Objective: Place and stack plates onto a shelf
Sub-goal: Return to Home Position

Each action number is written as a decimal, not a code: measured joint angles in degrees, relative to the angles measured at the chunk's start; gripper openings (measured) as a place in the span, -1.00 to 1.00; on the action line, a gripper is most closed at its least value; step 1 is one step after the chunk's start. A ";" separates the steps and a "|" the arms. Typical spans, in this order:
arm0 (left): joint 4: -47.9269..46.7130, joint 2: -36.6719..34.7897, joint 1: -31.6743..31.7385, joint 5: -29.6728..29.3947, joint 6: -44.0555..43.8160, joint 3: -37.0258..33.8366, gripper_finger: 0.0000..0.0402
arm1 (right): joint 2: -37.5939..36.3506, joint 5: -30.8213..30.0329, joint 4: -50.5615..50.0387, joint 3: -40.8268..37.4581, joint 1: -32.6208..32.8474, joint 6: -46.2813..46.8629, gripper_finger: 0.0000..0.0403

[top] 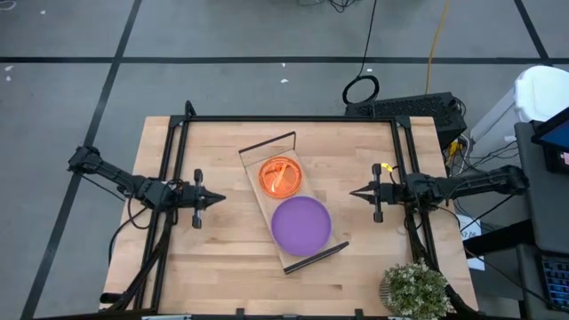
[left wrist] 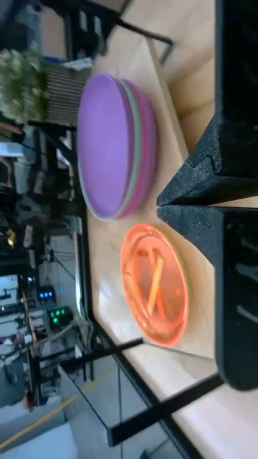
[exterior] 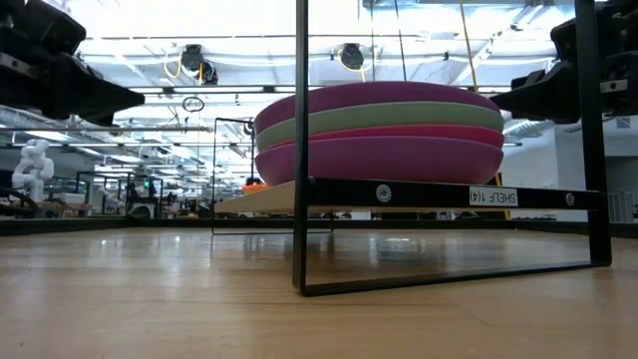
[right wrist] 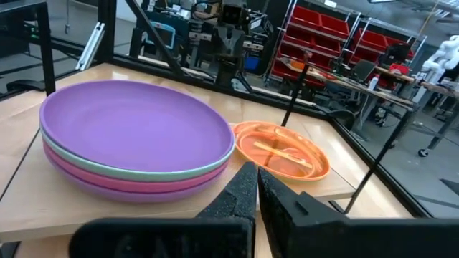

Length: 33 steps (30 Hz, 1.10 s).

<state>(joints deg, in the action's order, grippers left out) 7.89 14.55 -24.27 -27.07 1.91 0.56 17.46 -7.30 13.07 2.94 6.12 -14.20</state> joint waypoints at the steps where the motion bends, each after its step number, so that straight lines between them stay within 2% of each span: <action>1: -0.28 0.00 0.02 -0.30 0.82 0.00 -0.99 | -0.66 0.01 -0.60 0.00 -0.16 0.00 -1.00; 7: -0.14 0.00 -0.02 -0.46 5.94 0.00 -0.99 | -4.60 -0.04 -5.22 0.00 -1.31 0.02 -1.00; 15: 3.22 0.00 -0.02 -1.83 2.15 0.00 -0.99 | -11.24 -0.04 -10.33 0.00 -1.72 0.15 -1.00; 22: 3.43 -1.19 -0.22 -1.50 3.64 0.00 -0.99 | -17.37 0.35 -14.42 0.00 -2.48 0.21 -1.00; 33: -0.59 -8.01 -0.20 1.37 2.15 0.07 -0.99 | -17.32 0.30 -15.25 0.00 -2.46 0.86 -1.00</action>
<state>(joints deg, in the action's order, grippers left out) 7.30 6.53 -24.47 -25.70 4.07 0.62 0.14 -7.01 -2.17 2.94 3.66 -13.34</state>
